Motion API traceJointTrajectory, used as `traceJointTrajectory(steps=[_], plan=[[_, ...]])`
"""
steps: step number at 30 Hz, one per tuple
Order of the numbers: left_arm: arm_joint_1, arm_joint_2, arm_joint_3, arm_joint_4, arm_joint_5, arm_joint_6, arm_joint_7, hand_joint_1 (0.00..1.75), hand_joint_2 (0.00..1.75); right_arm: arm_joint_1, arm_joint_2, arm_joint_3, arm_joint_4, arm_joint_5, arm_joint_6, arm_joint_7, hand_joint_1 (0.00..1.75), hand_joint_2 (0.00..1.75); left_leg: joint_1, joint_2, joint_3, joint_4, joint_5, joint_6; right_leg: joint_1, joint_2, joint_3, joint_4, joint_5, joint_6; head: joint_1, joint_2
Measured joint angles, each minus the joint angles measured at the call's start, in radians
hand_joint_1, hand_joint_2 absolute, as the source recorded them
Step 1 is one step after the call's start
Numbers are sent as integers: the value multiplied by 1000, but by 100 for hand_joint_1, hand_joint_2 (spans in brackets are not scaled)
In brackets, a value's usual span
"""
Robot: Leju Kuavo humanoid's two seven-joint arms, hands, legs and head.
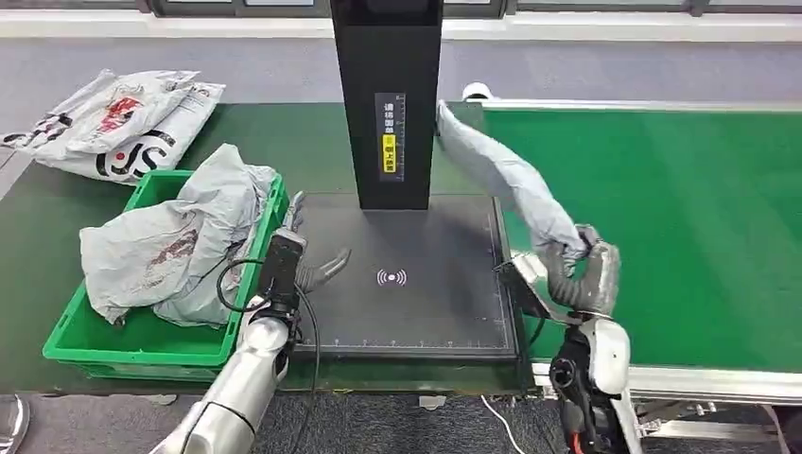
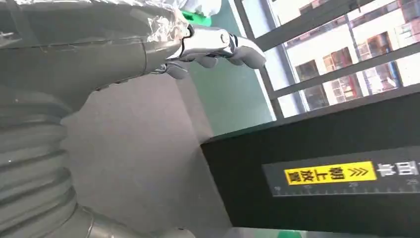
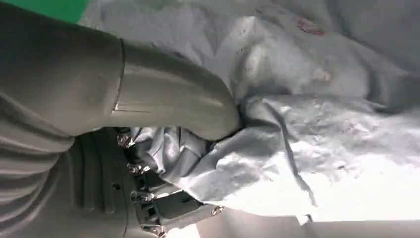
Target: Moved the parcel from conveyor to table for the left to box.
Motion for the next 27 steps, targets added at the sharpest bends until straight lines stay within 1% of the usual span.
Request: traceJointTrajectory(steps=[5, 24, 26, 27], plan=[[-4, 4, 3, -2, 2, 0, -1, 0, 175, 11, 0, 80, -17, -11, 5, 22, 175, 175, 0, -1, 0, 0, 0, 0, 0, -1, 0, 0, 0, 0, 0, 0], [-5, 6, 5, -2, 2, 0, -2, 0, 175, 17, 0, 114, -31, -14, 6, 25, 175, 175, 0, -1, 0, 0, 0, 0, 0, -1, 0, 0, 0, 0, 0, 0], [-6, 7, 6, -2, 2, 0, -2, 0, 175, 17, 0, 115, -31, -14, 23, 25, 175, 175, 0, -1, 0, 0, 0, 0, 0, -1, 0, 0, 0, 0, 0, 0], [-6, 7, 6, -2, 2, -2, -3, 0, 175, 17, 0, 117, -31, -19, 52, 25, 175, 175, 0, -1, 0, 0, 0, 0, 0, -1, 0, 0, 0, 0, 0, 0]])
